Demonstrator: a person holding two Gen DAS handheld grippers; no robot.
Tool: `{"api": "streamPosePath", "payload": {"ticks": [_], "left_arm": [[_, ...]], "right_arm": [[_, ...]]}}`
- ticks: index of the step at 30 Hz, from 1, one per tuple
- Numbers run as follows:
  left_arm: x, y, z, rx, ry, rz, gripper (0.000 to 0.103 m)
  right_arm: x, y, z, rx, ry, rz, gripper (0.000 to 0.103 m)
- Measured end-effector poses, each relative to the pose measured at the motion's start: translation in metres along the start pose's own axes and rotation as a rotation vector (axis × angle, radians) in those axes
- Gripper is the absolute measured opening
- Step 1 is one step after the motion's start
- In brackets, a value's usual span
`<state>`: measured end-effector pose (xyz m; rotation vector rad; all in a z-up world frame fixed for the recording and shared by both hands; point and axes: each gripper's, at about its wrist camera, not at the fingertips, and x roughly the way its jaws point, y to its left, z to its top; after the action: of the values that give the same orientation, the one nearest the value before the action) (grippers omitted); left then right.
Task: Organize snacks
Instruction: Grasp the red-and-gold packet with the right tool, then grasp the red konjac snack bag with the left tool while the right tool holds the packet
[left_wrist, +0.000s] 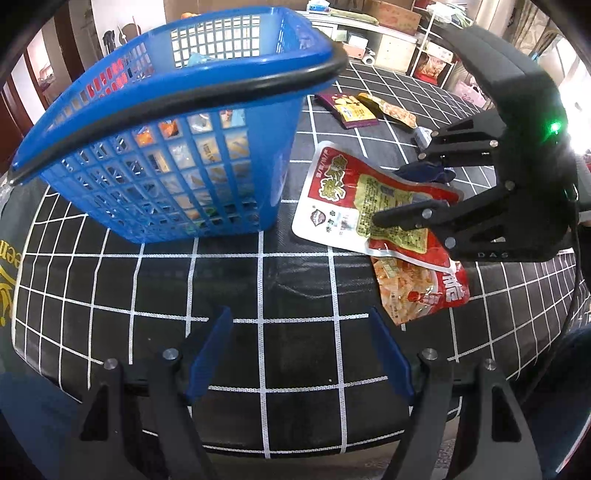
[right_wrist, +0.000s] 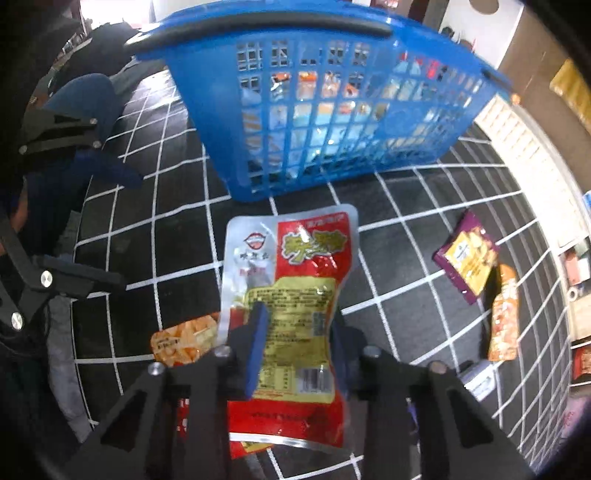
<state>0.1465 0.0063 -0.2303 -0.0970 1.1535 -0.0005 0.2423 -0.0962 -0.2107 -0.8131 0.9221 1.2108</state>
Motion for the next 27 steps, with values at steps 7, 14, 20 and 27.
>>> {"api": "streamPosePath", "payload": {"ticks": [7,14,20,27], "left_arm": [[-0.011,-0.006,-0.001,0.000,-0.025,-0.002,0.074],[-0.021,-0.006,-0.009,-0.012,-0.034,0.002,0.074],[-0.035,-0.016,-0.013,0.011,-0.046,-0.020,0.074],[-0.027,-0.042,-0.008,0.057,-0.011,-0.058,0.074]], "right_arm": [[-0.018,0.002,-0.008,0.093,-0.023,-0.023,0.011],[-0.038,-0.006,-0.029,0.231,-0.074,-0.082,0.007],[-0.068,-0.016,-0.043,0.382,-0.132,-0.140,0.003],[-0.096,-0.013,-0.077,0.521,-0.155,-0.217,0.003]]}}
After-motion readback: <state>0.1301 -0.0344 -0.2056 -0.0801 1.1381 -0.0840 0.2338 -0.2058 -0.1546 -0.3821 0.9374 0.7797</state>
